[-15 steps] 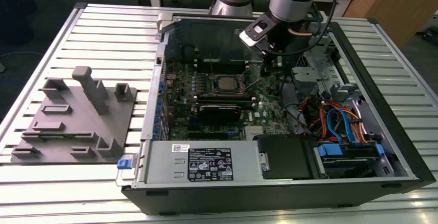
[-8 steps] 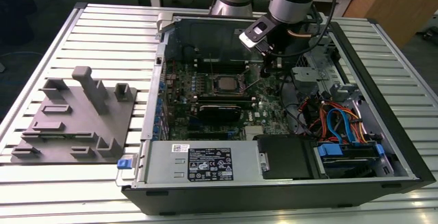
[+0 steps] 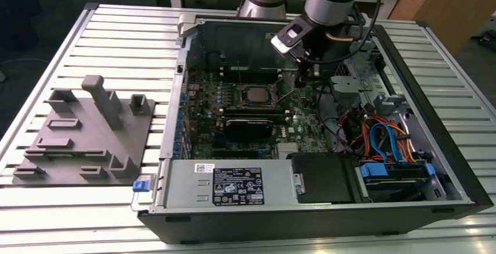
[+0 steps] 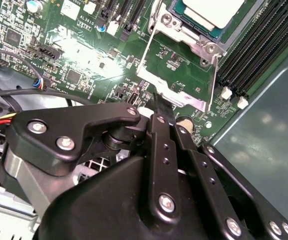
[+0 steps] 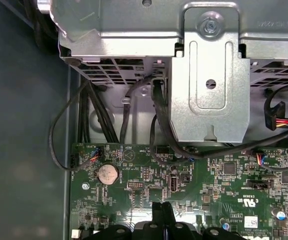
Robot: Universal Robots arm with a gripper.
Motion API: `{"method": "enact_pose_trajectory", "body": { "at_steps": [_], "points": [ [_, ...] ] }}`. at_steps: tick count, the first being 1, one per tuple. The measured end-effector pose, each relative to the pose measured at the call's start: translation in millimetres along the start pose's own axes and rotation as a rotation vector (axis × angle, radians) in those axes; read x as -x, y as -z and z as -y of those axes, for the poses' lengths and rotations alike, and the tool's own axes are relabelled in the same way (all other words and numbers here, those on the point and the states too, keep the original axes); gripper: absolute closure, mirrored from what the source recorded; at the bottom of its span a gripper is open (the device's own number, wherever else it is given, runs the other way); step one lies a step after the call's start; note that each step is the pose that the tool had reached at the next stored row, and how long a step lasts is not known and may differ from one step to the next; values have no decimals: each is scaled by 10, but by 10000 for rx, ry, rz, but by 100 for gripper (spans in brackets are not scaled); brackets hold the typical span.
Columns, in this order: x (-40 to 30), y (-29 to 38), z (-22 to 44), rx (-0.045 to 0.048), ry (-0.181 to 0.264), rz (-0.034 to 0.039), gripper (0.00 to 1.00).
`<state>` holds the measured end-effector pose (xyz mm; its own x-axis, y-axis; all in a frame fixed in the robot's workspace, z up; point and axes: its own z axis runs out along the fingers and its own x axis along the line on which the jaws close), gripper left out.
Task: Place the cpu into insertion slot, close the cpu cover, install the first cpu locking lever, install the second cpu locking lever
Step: 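Close the cpu cover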
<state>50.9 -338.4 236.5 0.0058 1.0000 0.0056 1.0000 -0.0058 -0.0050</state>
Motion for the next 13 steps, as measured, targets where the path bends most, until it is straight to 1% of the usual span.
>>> {"method": "enact_pose_trajectory", "body": {
  "at_steps": [5,13],
  "points": [
    [0,12,0,0,0,-1,89],
    [0,13,4,-1,0,0,89]
  ]
}}
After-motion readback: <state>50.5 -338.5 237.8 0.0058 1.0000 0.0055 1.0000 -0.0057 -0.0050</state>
